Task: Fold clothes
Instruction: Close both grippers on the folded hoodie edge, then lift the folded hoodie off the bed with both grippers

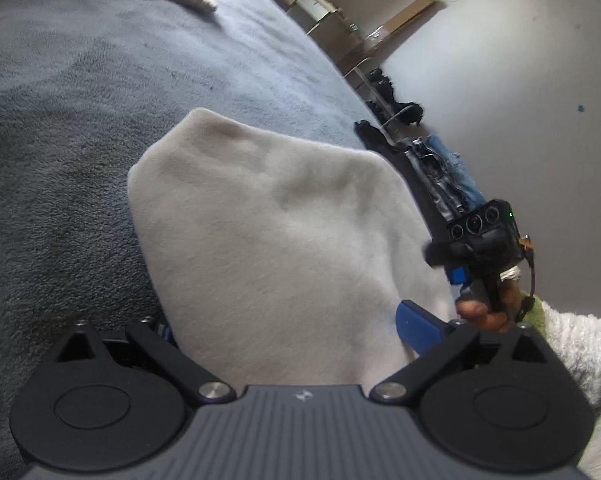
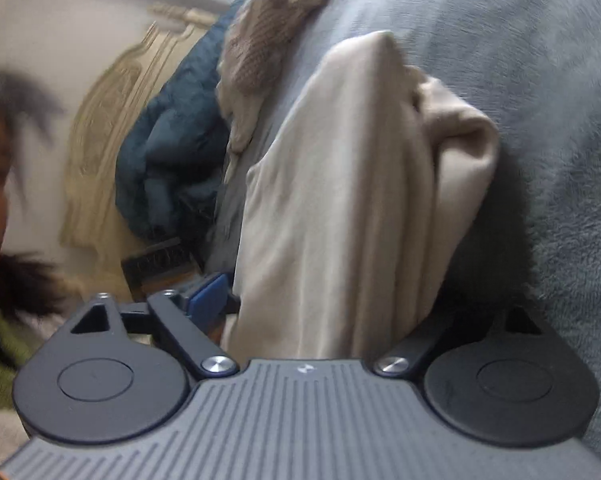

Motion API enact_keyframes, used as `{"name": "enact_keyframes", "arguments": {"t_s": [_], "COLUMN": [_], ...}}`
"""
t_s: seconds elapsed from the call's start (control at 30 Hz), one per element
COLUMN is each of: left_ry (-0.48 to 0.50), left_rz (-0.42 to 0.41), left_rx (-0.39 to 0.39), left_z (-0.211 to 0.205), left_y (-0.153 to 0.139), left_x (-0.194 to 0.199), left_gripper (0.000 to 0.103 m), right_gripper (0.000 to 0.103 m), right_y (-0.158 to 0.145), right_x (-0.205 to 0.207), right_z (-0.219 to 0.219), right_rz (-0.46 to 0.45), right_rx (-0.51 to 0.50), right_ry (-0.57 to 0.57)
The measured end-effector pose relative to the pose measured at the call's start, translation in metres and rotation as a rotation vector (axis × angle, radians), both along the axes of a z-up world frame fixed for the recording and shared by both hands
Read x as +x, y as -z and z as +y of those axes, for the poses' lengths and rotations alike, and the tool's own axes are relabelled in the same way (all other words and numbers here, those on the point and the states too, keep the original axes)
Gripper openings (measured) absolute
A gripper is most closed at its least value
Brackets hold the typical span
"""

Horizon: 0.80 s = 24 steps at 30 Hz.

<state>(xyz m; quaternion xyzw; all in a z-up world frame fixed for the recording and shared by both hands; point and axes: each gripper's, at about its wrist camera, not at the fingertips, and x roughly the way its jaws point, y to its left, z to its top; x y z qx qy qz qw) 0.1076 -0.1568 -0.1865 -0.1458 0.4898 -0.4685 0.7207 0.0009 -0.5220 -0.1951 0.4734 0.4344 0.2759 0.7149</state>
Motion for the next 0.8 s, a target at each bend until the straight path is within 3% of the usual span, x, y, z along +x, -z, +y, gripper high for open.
{"name": "enact_keyframes", "arguments": {"t_s": [0.17, 0.3, 0.4, 0.5, 0.63, 0.8], "left_ry": [-0.032, -0.066, -0.103, -0.103, -0.11, -0.117], "left_rz": [-0.004, 0.015, 0.029, -0.005, -0.026, -0.017], "left_rx": [0.102, 0.205, 0.249, 0.303, 0.341, 0.353], "left_z": [-0.016, -0.032, -0.036, -0.04, -0.048, -0.058], "left_y": [-0.01, -0.026, -0.036, -0.049, -0.068, -0.089], "left_x": [-0.003, -0.005, -0.007, -0.016, -0.027, -0.037], "left_gripper": [0.1, 0.092, 0.08, 0.072, 0.066, 0.061], "right_gripper": [0.042, 0.035, 0.03, 0.028, 0.027, 0.027], "right_y": [0.009, -0.013, -0.035, -0.054, -0.074, -0.092], "right_x": [0.007, 0.004, 0.001, -0.009, -0.025, -0.039], "right_z": [-0.006, 0.007, 0.018, 0.027, 0.032, 0.029], "right_rz": [0.113, 0.112, 0.084, 0.035, -0.023, -0.033], "right_rx": [0.015, -0.138, -0.24, -0.322, -0.395, -0.4], "right_ry": [0.105, 0.105, 0.101, 0.094, 0.096, 0.137]}}
